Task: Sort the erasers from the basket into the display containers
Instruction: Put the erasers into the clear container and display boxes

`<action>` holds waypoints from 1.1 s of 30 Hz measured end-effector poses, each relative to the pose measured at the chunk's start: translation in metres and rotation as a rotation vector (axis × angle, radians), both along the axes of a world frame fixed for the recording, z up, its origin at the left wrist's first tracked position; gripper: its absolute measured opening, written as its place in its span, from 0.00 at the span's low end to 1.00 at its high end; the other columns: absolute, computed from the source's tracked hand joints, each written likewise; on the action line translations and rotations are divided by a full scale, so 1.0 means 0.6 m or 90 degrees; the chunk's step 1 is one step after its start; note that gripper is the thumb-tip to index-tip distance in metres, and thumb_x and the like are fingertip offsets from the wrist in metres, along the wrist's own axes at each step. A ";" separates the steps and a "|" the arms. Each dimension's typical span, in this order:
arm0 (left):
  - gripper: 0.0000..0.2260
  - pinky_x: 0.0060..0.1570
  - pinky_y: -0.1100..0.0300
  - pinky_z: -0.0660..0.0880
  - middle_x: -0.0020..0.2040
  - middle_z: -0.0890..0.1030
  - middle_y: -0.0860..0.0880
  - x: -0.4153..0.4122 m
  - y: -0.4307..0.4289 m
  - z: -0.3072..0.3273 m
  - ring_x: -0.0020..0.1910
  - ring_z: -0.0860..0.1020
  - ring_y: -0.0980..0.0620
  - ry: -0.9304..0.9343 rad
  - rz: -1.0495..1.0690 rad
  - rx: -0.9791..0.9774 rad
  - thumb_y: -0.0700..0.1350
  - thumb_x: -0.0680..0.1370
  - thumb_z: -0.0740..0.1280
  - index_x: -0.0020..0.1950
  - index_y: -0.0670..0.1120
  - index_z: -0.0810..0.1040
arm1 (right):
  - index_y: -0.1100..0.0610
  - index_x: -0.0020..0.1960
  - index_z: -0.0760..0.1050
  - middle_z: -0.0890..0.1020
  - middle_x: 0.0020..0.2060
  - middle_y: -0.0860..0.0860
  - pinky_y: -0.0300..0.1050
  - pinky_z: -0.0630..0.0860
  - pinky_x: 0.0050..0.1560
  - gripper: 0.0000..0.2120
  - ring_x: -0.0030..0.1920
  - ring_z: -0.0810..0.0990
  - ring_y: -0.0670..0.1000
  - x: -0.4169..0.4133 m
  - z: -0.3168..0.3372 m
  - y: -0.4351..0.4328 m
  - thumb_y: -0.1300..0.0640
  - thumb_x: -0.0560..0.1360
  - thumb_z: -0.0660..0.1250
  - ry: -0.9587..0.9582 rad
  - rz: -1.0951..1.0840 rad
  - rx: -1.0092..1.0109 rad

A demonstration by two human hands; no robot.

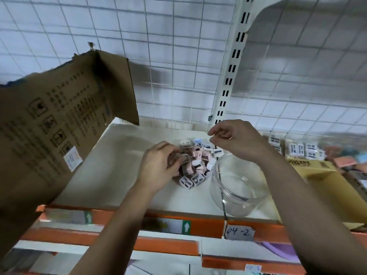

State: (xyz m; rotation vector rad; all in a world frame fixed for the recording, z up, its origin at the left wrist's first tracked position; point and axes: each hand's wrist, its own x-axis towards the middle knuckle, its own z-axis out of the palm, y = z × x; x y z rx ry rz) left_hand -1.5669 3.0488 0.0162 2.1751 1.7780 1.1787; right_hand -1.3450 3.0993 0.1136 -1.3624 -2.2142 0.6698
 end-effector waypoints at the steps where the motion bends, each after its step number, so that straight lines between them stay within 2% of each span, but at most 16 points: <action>1: 0.14 0.43 0.58 0.77 0.45 0.80 0.50 0.002 0.001 -0.003 0.41 0.79 0.52 0.005 -0.010 0.001 0.54 0.74 0.67 0.50 0.46 0.83 | 0.48 0.51 0.81 0.80 0.42 0.41 0.26 0.70 0.39 0.05 0.43 0.78 0.37 -0.002 0.001 0.001 0.53 0.75 0.71 -0.008 0.002 -0.006; 5: 0.12 0.44 0.62 0.75 0.46 0.80 0.51 -0.001 0.006 -0.013 0.41 0.79 0.53 -0.001 -0.023 0.013 0.52 0.74 0.71 0.50 0.45 0.85 | 0.51 0.51 0.81 0.81 0.41 0.43 0.32 0.73 0.41 0.06 0.41 0.79 0.40 -0.015 0.003 0.015 0.54 0.74 0.72 -0.047 0.031 -0.036; 8: 0.14 0.44 0.58 0.77 0.45 0.80 0.52 -0.004 0.009 -0.017 0.41 0.79 0.54 -0.014 -0.034 0.004 0.55 0.75 0.69 0.48 0.45 0.85 | 0.52 0.50 0.82 0.82 0.41 0.44 0.39 0.76 0.46 0.06 0.41 0.81 0.42 -0.025 0.005 0.033 0.55 0.73 0.72 -0.101 0.064 -0.065; 12: 0.16 0.44 0.51 0.78 0.45 0.81 0.52 -0.008 0.015 -0.012 0.42 0.80 0.52 -0.006 -0.034 -0.014 0.57 0.74 0.64 0.48 0.47 0.85 | 0.50 0.49 0.83 0.82 0.39 0.41 0.44 0.79 0.48 0.06 0.41 0.82 0.43 -0.037 0.008 0.055 0.56 0.72 0.74 -0.166 0.117 -0.103; 15: 0.13 0.45 0.49 0.77 0.43 0.80 0.53 -0.009 0.015 -0.013 0.42 0.79 0.52 -0.015 -0.027 -0.027 0.58 0.73 0.65 0.46 0.50 0.83 | 0.50 0.50 0.83 0.84 0.40 0.44 0.45 0.78 0.49 0.10 0.41 0.83 0.44 -0.045 0.007 0.062 0.57 0.69 0.77 -0.193 0.174 -0.154; 18: 0.12 0.46 0.49 0.76 0.42 0.79 0.55 -0.009 0.014 -0.013 0.43 0.78 0.54 -0.030 -0.022 -0.047 0.58 0.73 0.66 0.45 0.51 0.81 | 0.51 0.50 0.82 0.84 0.42 0.45 0.42 0.77 0.49 0.13 0.41 0.82 0.43 -0.052 0.001 0.061 0.59 0.67 0.79 -0.232 0.219 -0.149; 21: 0.09 0.47 0.52 0.75 0.42 0.79 0.54 -0.008 0.007 -0.010 0.43 0.78 0.55 -0.086 -0.031 -0.044 0.56 0.73 0.69 0.44 0.50 0.80 | 0.52 0.49 0.82 0.83 0.36 0.40 0.43 0.78 0.50 0.14 0.41 0.82 0.42 -0.059 -0.004 0.063 0.60 0.65 0.79 -0.246 0.227 -0.150; 24: 0.09 0.43 0.63 0.73 0.42 0.80 0.54 -0.005 -0.002 -0.005 0.44 0.78 0.57 -0.182 -0.023 -0.053 0.53 0.71 0.71 0.44 0.48 0.81 | 0.54 0.50 0.83 0.82 0.31 0.35 0.44 0.78 0.50 0.14 0.38 0.82 0.42 -0.063 -0.008 0.068 0.58 0.66 0.79 -0.259 0.236 -0.152; 26: 0.12 0.44 0.65 0.72 0.43 0.81 0.53 -0.006 -0.008 0.000 0.45 0.78 0.57 -0.227 -0.035 -0.067 0.55 0.71 0.71 0.44 0.48 0.81 | 0.54 0.50 0.83 0.82 0.32 0.37 0.42 0.78 0.48 0.13 0.38 0.82 0.42 -0.062 -0.009 0.071 0.58 0.66 0.79 -0.252 0.239 -0.144; 28: 0.11 0.45 0.64 0.73 0.43 0.82 0.54 -0.007 -0.014 0.006 0.45 0.79 0.56 -0.251 -0.048 -0.079 0.56 0.70 0.72 0.44 0.49 0.81 | 0.53 0.48 0.83 0.84 0.36 0.40 0.39 0.78 0.45 0.11 0.39 0.82 0.41 -0.056 -0.009 0.073 0.58 0.67 0.79 -0.237 0.243 -0.130; 31: 0.06 0.42 0.56 0.76 0.40 0.83 0.53 -0.002 -0.027 0.020 0.42 0.80 0.53 -0.344 -0.065 -0.099 0.47 0.72 0.75 0.44 0.49 0.80 | 0.52 0.44 0.83 0.83 0.35 0.41 0.32 0.73 0.40 0.06 0.37 0.81 0.39 -0.038 -0.009 0.076 0.60 0.69 0.76 -0.152 0.226 -0.137; 33: 0.07 0.39 0.51 0.76 0.40 0.83 0.49 0.007 -0.032 0.026 0.39 0.80 0.46 -0.408 -0.093 -0.103 0.42 0.72 0.75 0.44 0.46 0.78 | 0.56 0.43 0.82 0.83 0.35 0.44 0.33 0.74 0.40 0.05 0.35 0.80 0.40 -0.024 -0.010 0.076 0.63 0.70 0.76 -0.066 0.203 -0.148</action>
